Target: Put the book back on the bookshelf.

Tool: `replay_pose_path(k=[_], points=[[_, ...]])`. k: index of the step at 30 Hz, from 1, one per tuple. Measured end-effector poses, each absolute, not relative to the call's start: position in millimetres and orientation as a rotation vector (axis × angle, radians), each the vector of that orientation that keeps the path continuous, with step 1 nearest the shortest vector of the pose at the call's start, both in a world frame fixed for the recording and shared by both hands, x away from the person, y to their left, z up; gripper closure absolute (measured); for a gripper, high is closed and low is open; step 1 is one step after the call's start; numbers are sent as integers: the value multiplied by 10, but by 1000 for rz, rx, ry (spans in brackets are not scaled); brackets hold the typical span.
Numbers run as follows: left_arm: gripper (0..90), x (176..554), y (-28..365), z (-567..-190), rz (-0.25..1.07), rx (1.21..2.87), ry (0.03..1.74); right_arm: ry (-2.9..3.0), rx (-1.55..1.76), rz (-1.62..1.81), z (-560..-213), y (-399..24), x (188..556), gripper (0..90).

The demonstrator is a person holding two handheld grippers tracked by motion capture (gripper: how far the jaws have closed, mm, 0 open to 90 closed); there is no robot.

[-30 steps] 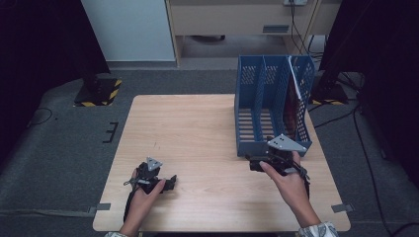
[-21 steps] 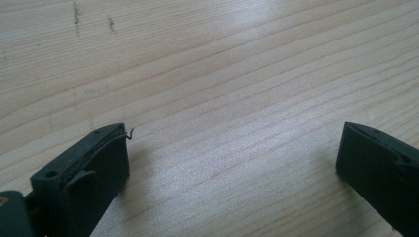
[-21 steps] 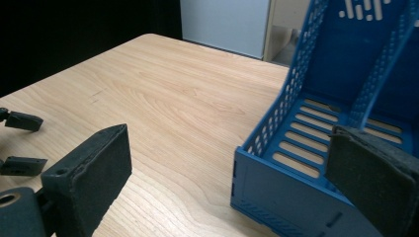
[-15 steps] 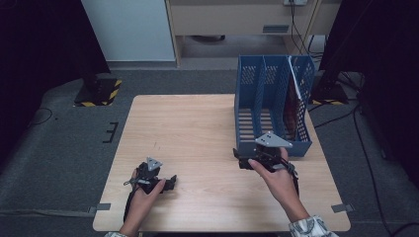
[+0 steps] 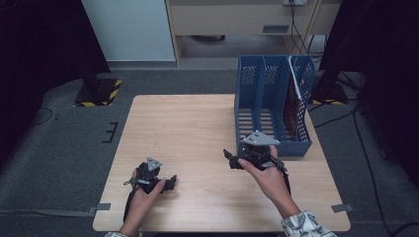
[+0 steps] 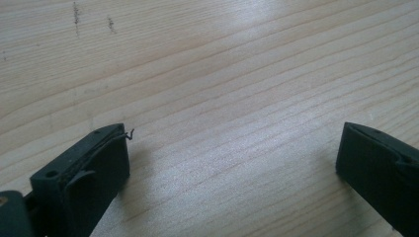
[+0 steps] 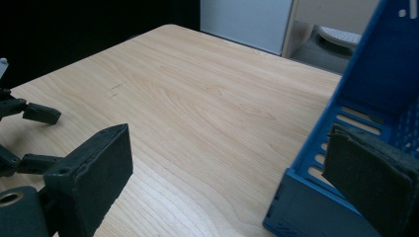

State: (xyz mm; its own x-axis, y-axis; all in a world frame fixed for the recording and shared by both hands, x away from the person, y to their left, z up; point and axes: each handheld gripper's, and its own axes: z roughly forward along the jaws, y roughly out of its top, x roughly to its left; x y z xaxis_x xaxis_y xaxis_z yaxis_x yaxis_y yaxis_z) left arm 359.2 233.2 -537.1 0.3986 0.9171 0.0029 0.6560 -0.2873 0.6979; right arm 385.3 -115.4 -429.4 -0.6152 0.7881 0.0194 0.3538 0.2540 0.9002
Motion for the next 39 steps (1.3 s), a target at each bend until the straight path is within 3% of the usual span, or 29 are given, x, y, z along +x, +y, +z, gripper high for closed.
replay_pose_path(k=[19, 39], points=[[0, 3591, 2328, -5371, 547, 2041, 1339, 2163, 951, 1293, -4398, -829, 3888, 53], [0, 3591, 2327, -5371, 547, 2041, 1339, 2321, 891, 1229, -4761, -466, 3840, 57]])
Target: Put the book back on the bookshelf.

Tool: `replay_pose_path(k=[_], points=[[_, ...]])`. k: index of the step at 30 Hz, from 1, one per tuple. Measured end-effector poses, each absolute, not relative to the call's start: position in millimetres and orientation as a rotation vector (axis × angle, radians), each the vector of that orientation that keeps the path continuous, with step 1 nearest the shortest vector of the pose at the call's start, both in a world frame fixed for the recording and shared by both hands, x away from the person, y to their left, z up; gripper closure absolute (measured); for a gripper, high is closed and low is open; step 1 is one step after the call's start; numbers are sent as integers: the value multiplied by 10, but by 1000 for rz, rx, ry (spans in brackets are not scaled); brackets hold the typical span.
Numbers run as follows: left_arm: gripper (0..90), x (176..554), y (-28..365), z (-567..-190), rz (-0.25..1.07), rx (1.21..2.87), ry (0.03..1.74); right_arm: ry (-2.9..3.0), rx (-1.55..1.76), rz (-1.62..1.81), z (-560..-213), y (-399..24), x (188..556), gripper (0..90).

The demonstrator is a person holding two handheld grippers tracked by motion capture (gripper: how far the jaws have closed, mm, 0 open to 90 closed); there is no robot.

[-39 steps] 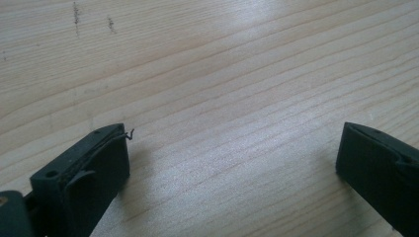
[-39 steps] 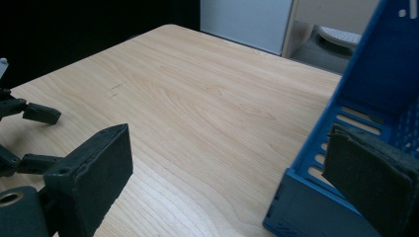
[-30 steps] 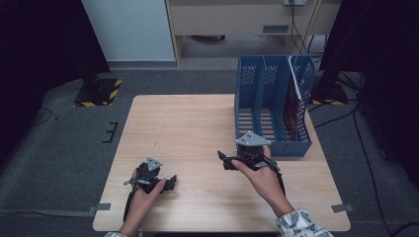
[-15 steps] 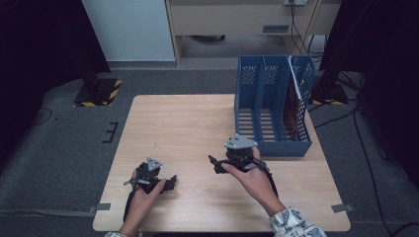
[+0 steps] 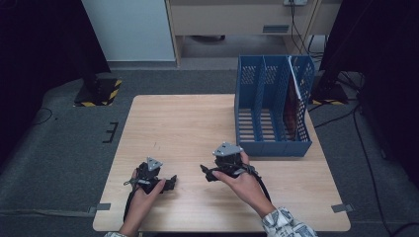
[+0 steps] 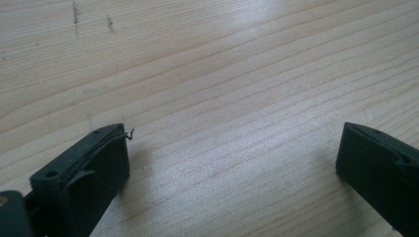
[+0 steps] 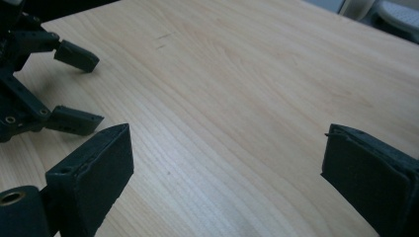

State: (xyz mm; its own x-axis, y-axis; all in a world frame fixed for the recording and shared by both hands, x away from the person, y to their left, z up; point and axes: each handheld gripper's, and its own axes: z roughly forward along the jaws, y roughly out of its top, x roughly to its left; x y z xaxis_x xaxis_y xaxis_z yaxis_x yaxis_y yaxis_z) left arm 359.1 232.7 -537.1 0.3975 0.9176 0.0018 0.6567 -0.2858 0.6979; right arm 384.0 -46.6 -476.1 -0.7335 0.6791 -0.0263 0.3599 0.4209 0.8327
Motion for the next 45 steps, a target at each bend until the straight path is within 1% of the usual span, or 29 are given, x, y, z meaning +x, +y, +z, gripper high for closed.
replay_pose_path(k=[15, 19, 29, 39, 45], points=[[0, 3591, 2325, -5371, 547, 2041, 1339, 2436, 913, 1142, -5109, -214, 3894, 67], [0, 3591, 2325, -5371, 547, 2041, 1339, 2438, 955, 1132, -5193, -133, 3959, 73], [0, 3593, 2323, -5371, 547, 2042, 1337, 2385, 1080, 1120, -5357, -95, 4125, 83], [0, 3594, 2318, -5371, 546, 2044, 1336, 2389, 1101, 1015, -5393, -35, 4163, 65], [0, 3593, 2315, -5370, 545, 2047, 1332, 2389, 1105, 1011, -5395, -31, 4160, 61]])
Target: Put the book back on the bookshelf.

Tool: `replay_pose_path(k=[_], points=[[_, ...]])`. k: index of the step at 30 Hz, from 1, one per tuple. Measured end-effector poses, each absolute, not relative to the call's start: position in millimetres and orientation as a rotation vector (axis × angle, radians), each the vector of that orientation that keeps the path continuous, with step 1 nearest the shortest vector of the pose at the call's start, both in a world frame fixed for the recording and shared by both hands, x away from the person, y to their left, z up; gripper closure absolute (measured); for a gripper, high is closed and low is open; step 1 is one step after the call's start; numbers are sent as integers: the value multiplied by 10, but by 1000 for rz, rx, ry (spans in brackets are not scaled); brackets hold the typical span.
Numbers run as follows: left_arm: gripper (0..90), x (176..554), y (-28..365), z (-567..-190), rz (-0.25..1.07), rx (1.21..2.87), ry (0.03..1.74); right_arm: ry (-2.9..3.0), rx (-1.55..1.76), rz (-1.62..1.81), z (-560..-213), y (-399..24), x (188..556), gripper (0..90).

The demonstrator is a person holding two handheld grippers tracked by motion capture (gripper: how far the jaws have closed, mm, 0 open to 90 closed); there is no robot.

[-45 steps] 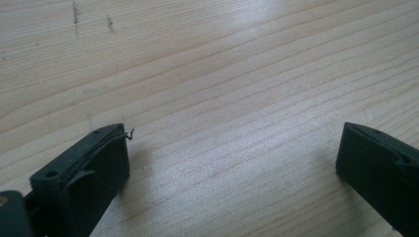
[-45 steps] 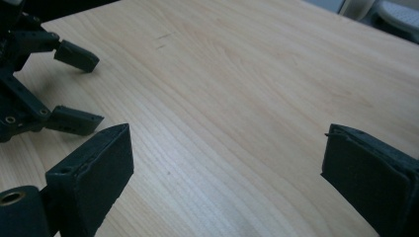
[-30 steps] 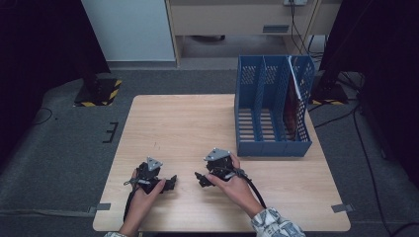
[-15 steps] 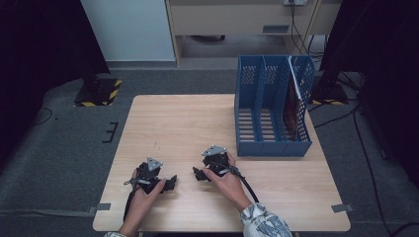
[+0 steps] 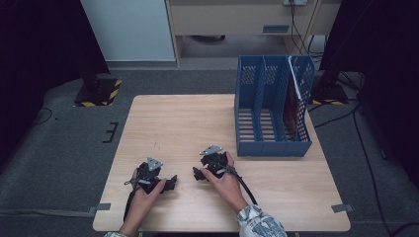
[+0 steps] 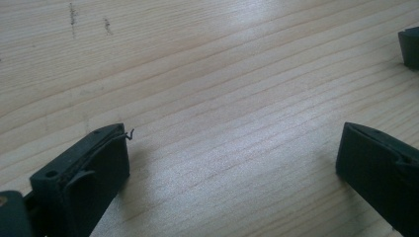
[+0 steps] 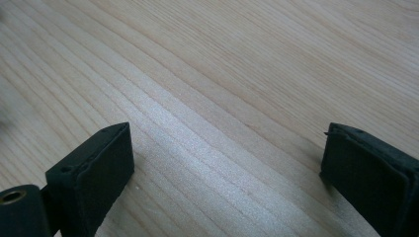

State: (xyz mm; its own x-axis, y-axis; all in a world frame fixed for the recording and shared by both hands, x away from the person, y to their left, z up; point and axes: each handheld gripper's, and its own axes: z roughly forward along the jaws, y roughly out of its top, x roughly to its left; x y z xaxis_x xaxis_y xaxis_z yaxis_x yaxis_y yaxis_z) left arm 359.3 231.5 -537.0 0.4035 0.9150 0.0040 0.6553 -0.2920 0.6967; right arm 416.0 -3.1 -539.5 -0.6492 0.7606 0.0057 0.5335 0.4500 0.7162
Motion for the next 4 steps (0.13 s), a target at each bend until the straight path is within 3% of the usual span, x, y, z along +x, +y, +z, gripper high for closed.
replay_pose_path(k=[4], points=[[0, 3591, 2311, -5370, 544, 2048, 1331, 2390, 1107, 1012, -5394, -43, 4153, 61]])
